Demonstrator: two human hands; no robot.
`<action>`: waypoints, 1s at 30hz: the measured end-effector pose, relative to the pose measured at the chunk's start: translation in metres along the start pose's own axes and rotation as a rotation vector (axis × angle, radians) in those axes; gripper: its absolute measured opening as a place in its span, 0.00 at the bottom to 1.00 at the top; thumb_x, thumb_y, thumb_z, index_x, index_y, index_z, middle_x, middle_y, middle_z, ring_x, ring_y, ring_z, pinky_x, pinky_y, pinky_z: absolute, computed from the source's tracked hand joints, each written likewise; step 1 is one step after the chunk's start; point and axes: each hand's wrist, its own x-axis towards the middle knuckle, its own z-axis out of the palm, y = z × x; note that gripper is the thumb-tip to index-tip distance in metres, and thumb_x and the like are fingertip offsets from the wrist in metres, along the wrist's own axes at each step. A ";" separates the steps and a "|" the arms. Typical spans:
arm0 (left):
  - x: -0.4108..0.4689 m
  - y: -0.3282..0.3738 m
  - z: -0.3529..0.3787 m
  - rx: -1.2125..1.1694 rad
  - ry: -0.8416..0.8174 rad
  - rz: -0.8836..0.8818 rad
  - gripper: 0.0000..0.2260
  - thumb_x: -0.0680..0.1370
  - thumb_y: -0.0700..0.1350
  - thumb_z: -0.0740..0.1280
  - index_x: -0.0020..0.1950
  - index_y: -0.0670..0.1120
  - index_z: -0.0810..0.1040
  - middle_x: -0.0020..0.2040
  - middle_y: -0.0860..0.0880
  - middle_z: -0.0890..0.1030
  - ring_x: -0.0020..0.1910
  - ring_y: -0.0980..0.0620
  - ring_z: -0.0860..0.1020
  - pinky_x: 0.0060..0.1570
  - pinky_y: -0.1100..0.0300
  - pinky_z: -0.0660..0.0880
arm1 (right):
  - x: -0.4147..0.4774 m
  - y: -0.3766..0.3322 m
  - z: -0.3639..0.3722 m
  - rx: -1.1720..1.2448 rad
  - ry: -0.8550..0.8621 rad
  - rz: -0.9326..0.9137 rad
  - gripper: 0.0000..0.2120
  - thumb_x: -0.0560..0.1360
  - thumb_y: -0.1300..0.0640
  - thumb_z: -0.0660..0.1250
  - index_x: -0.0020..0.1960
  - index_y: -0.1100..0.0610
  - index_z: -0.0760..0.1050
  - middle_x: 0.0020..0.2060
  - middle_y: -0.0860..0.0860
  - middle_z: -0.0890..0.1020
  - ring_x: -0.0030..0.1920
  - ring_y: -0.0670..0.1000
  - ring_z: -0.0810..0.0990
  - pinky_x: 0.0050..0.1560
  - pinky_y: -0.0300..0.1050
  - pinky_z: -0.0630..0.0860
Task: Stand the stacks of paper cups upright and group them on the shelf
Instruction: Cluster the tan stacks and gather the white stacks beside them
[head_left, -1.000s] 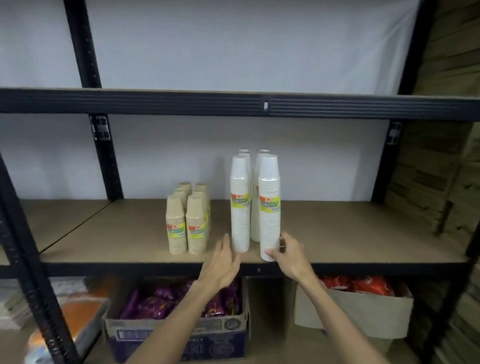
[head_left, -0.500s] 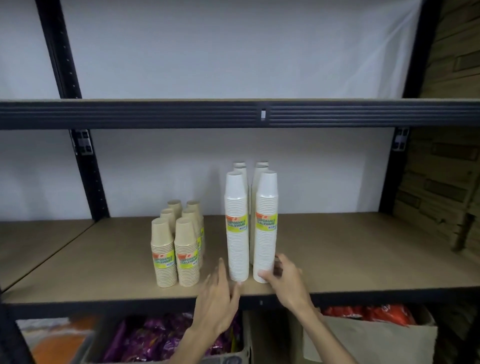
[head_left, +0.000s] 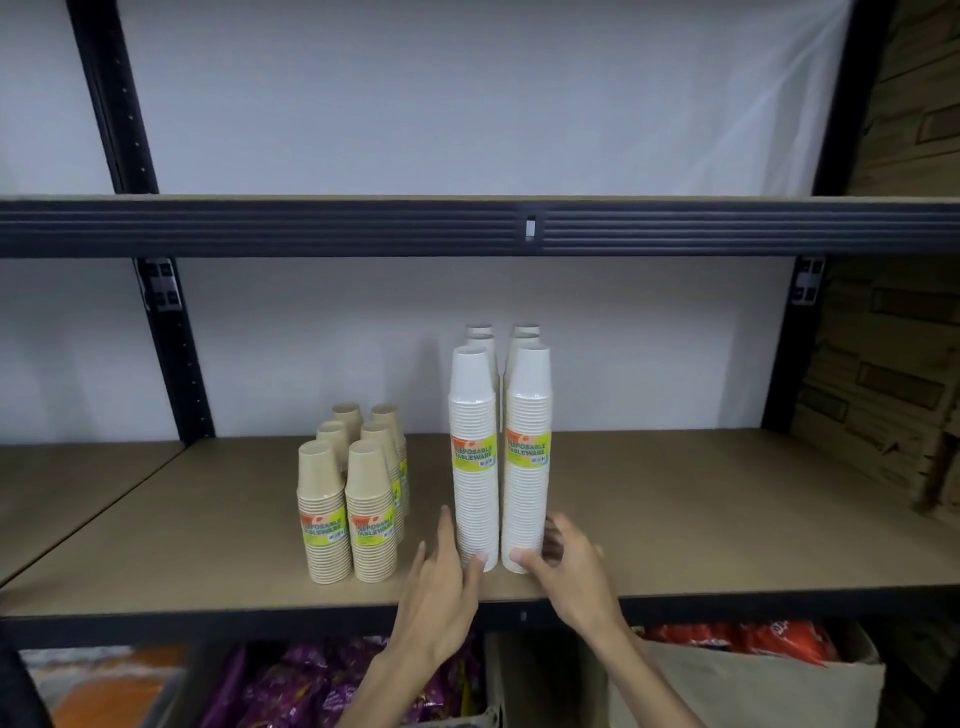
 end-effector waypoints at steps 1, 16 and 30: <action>0.002 0.001 0.001 -0.026 0.005 0.019 0.30 0.83 0.54 0.54 0.79 0.51 0.42 0.74 0.54 0.69 0.73 0.49 0.66 0.76 0.48 0.56 | 0.000 0.000 0.000 -0.004 -0.003 -0.003 0.27 0.70 0.52 0.77 0.67 0.49 0.73 0.55 0.38 0.81 0.54 0.37 0.81 0.51 0.28 0.76; 0.010 -0.003 0.012 -0.171 0.020 -0.071 0.27 0.82 0.47 0.58 0.76 0.61 0.49 0.70 0.56 0.72 0.70 0.45 0.67 0.67 0.44 0.68 | 0.001 0.000 0.002 -0.007 -0.010 0.023 0.32 0.70 0.53 0.77 0.71 0.50 0.69 0.60 0.43 0.82 0.58 0.42 0.81 0.57 0.37 0.78; 0.018 -0.002 -0.003 -0.319 0.002 0.164 0.34 0.81 0.57 0.60 0.78 0.59 0.40 0.79 0.62 0.51 0.78 0.54 0.52 0.75 0.38 0.52 | 0.004 -0.005 -0.005 0.053 -0.065 -0.028 0.54 0.64 0.42 0.80 0.77 0.35 0.47 0.76 0.39 0.62 0.75 0.45 0.63 0.72 0.55 0.68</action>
